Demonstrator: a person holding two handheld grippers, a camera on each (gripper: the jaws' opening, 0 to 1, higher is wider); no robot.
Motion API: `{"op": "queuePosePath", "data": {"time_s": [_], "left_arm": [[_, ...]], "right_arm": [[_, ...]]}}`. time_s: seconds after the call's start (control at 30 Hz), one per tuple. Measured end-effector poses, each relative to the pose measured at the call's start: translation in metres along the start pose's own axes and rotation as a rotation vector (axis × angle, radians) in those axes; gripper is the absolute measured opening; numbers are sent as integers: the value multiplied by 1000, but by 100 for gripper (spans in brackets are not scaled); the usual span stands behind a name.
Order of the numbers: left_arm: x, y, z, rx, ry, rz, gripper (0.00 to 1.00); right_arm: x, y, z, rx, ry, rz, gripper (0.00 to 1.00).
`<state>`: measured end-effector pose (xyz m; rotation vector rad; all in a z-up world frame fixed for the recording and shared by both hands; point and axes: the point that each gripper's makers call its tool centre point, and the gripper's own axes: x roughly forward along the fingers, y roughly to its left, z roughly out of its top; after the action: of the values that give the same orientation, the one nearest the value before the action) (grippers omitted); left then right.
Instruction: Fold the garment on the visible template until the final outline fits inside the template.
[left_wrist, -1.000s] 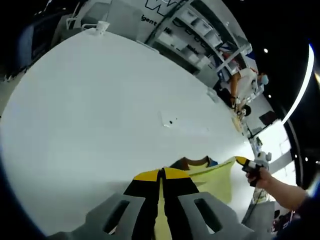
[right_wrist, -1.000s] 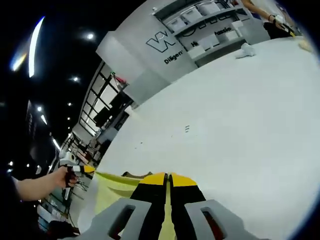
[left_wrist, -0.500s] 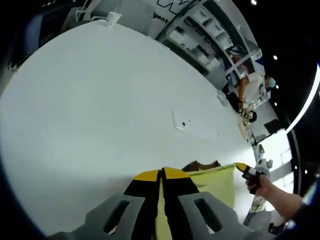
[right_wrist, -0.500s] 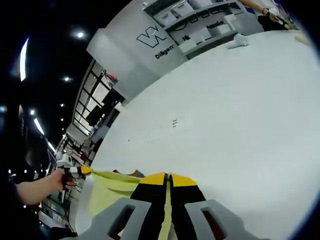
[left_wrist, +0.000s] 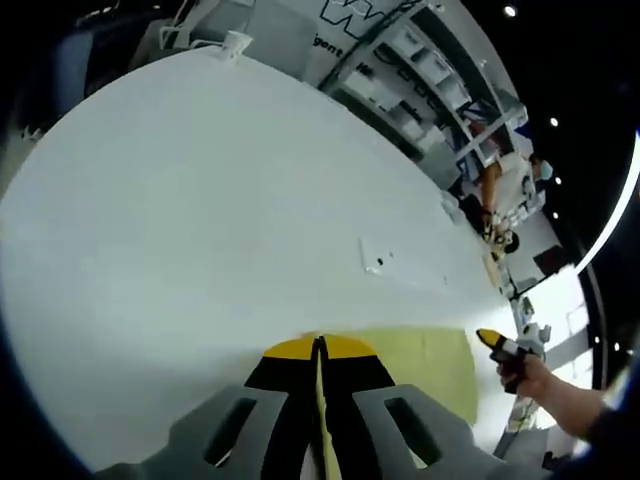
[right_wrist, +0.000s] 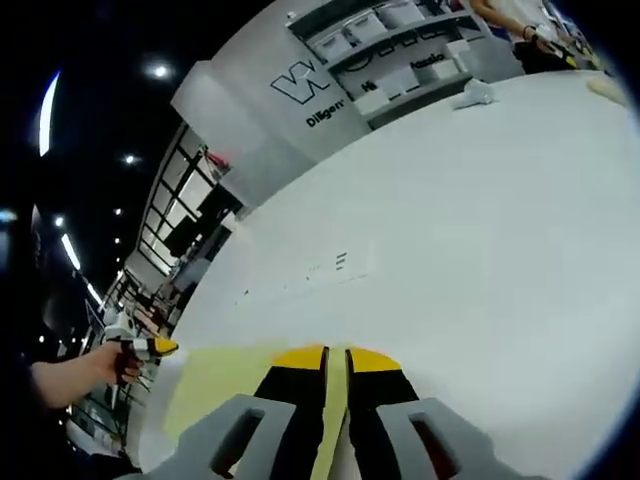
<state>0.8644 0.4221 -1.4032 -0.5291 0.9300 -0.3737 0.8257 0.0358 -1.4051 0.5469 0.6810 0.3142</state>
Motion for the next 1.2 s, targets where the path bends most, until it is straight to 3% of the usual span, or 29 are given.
{"op": "queuePosePath", "data": {"time_s": [0.33, 0.5, 0.8, 0.93, 1.1, 1.2], "left_arm": [[-22, -17, -21, 77, 19, -38, 1], [-44, -23, -53, 134, 42, -55, 6], [-83, -16, -113, 210, 81, -86, 8], [-92, -16, -127, 287, 71, -85, 12], [-97, -24, -147, 401, 34, -129, 15], [-94, -23, -162, 431, 51, -120, 19]], "right_arm": [[-21, 10, -19, -73, 47, 33, 6], [-40, 21, -36, -126, 80, 78, 8], [-73, 31, -75, -185, 128, 144, 10], [-86, 34, -89, -228, 142, 167, 13], [-101, 39, -109, -300, 149, 192, 18], [-104, 36, -123, -347, 167, 192, 19]]}}
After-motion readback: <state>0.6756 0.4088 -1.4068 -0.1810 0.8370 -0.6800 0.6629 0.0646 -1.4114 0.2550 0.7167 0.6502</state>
